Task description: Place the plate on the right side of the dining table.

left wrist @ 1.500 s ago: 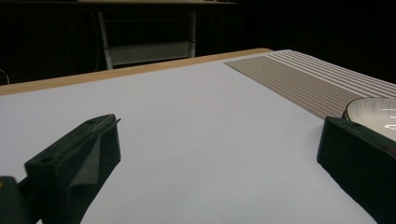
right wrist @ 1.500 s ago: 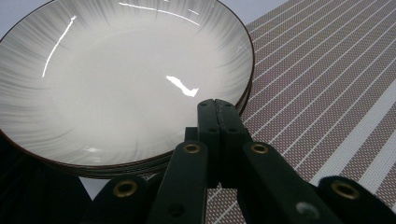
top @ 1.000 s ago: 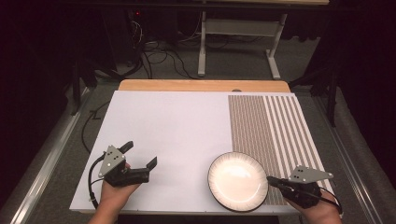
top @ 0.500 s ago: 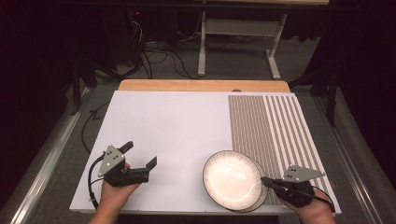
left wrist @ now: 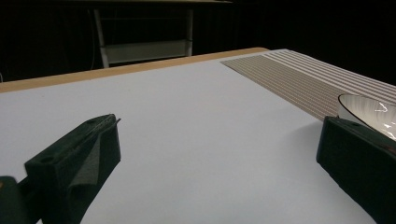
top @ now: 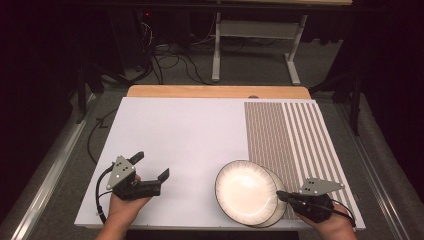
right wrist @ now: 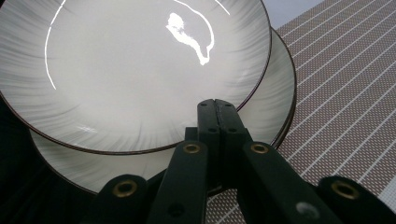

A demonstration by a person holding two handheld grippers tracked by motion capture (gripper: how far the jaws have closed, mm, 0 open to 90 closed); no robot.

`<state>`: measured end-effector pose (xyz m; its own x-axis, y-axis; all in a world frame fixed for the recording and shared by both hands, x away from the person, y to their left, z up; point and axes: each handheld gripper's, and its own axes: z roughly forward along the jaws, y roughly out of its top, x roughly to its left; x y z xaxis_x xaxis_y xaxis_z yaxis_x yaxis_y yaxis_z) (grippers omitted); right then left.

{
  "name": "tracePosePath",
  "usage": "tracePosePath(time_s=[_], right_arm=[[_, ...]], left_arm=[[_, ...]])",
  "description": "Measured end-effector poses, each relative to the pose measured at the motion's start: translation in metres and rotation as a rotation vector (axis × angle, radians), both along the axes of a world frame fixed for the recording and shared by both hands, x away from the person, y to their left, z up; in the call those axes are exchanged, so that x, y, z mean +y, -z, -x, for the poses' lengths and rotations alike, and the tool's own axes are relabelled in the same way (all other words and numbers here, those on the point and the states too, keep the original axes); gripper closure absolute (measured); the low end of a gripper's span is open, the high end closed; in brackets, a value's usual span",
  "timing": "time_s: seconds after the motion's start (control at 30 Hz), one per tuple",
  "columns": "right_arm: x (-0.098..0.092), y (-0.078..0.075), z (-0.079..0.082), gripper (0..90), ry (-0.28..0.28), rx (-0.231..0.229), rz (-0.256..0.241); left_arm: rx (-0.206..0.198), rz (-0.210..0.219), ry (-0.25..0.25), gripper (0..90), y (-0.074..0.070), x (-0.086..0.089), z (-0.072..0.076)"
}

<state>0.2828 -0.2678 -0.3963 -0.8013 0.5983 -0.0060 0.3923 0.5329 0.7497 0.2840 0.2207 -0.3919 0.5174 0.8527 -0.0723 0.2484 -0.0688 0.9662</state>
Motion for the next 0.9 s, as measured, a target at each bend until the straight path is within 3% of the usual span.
tracePosePath(time_s=[0.3,0.43,0.9], right_arm=[[0.004,0.003,0.0,90.0,-0.015,0.017,0.002],[0.013,0.004,0.001,90.0,-0.034,0.013,0.021],[0.02,0.005,0.001,90.0,-0.051,0.015,0.024]], left_arm=[[-0.008,0.009,-0.005,0.5,-0.003,0.0,0.002],[-0.005,0.014,0.022,0.7,-0.005,-0.004,0.002],[0.036,-0.017,0.18,0.7,-0.012,-0.069,-0.001]])
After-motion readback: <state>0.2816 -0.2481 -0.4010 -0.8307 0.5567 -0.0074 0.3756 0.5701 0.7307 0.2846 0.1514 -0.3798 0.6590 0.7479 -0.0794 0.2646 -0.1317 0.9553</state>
